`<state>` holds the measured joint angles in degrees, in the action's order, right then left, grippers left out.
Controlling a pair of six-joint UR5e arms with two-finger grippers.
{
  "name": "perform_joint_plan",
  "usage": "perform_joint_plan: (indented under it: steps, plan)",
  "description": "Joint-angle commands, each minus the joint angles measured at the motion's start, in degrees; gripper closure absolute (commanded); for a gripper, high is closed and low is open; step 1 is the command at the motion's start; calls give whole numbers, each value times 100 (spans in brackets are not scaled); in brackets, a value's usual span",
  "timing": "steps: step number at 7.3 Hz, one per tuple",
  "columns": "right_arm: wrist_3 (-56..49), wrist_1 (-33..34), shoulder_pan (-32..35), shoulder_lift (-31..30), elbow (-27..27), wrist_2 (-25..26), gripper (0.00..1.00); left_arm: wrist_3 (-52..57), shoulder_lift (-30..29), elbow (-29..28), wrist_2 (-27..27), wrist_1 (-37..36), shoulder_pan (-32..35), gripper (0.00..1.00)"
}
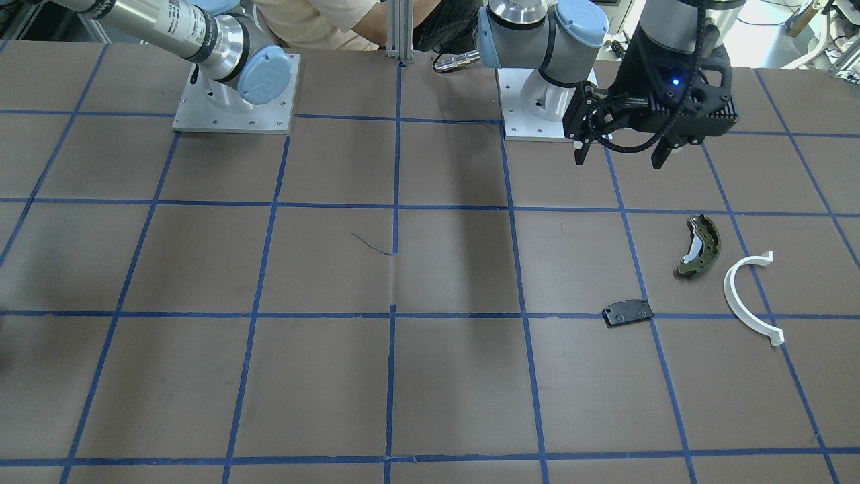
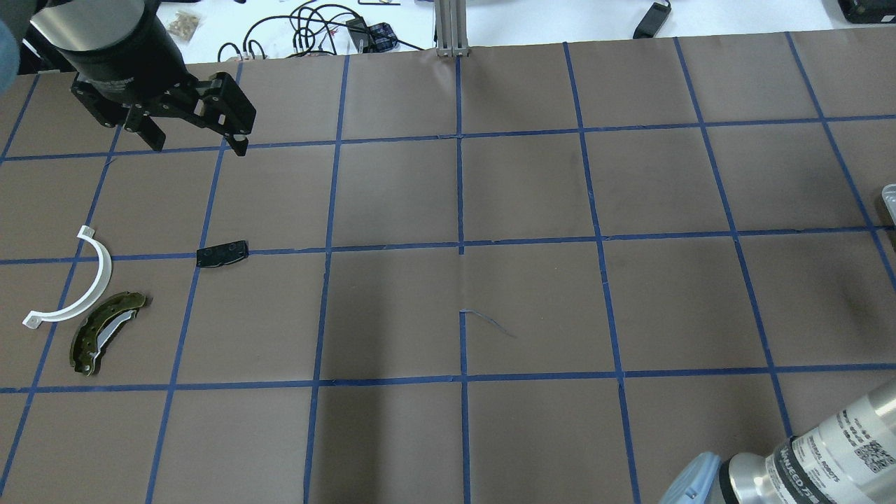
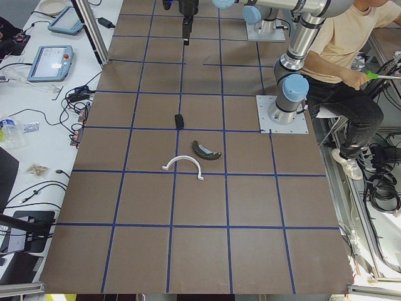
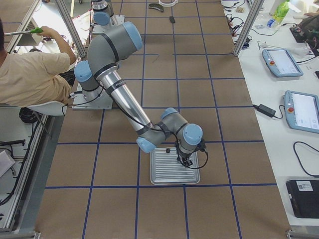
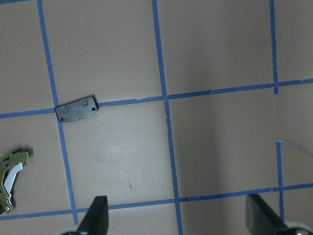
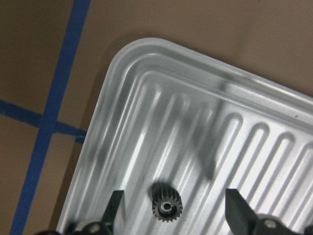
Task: Place bearing gear from tray to pile
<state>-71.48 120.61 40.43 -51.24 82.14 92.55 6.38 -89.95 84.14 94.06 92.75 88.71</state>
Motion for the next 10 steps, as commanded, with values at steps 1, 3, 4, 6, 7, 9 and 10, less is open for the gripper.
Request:
perform_joint_plan:
  steps: [1, 3, 4, 6, 7, 9, 10]
  plan:
    - [20, 7, 0, 61, 3, 0, 26, 29, -84, -29, 78, -81, 58, 0]
    - [20, 7, 0, 79, 3, -9, 33, -40, -41, 50, -124, -20, 76, 0]
    - [20, 7, 9, 79, 3, 0, 45, -154, -49, 76, -116, 6, 76, 0]
    - [20, 7, 18, 88, 3, -9, 71, -681, -49, 85, -142, -11, 67, 0]
    - [20, -2, 18, 71, 3, 9, 83, -682, -58, 33, -125, -29, 58, 0]
    - [29, -63, 35, 18, -14, 105, 100, -665, -75, 6, -81, -11, 50, 0]
    - [29, -72, 53, -104, -23, 97, 100, -665, -76, 24, -81, -11, 50, 0]
